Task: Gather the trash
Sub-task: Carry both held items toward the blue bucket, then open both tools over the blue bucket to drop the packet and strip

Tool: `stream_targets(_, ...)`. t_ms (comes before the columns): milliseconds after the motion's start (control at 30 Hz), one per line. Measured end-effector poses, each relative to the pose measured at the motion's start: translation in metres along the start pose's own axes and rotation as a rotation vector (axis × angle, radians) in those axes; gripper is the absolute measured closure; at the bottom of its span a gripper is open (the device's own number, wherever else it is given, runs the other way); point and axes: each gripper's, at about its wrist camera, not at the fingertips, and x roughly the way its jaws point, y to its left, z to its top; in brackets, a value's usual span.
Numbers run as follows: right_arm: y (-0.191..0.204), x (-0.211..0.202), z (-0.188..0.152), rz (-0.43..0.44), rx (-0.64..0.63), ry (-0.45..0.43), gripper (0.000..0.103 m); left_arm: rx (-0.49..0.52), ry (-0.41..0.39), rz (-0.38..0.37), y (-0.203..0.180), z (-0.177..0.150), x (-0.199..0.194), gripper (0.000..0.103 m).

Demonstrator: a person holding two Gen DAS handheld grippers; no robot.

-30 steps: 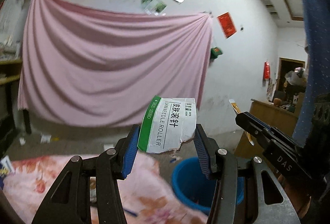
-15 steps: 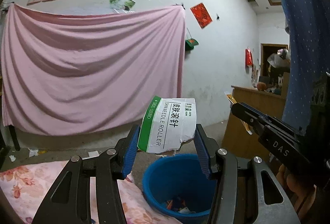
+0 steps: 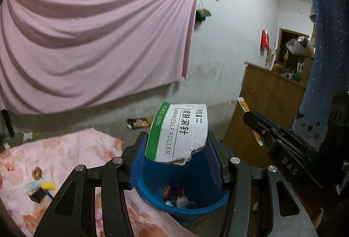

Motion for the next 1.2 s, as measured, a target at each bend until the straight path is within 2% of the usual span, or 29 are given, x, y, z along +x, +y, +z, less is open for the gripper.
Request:
stream_targets(200, -0.009, 0.011, -0.013, -0.011, 0.022, 0.068, 0.091, -0.034, 0.083, -0.002, -0.001, -0.001, 0.017, 0.057)
stream_targets(600, -0.013, 0.023, -0.021, -0.017, 0.038, 0.142, 0.09, -0.053, 0.164, 0.0, 0.006, -0.007, 0.025, 0.057)
stream_targets(1100, -0.02, 0.037, -0.025, -0.032, 0.061, 0.212, 0.09, -0.059, 0.223, 0.022, 0.014, -0.014, 0.027, 0.056)
stream_targets(1200, -0.021, 0.038, -0.024, -0.035, 0.065, 0.216, 0.084, -0.065, 0.225, 0.031, 0.018, -0.014, 0.024, 0.053)
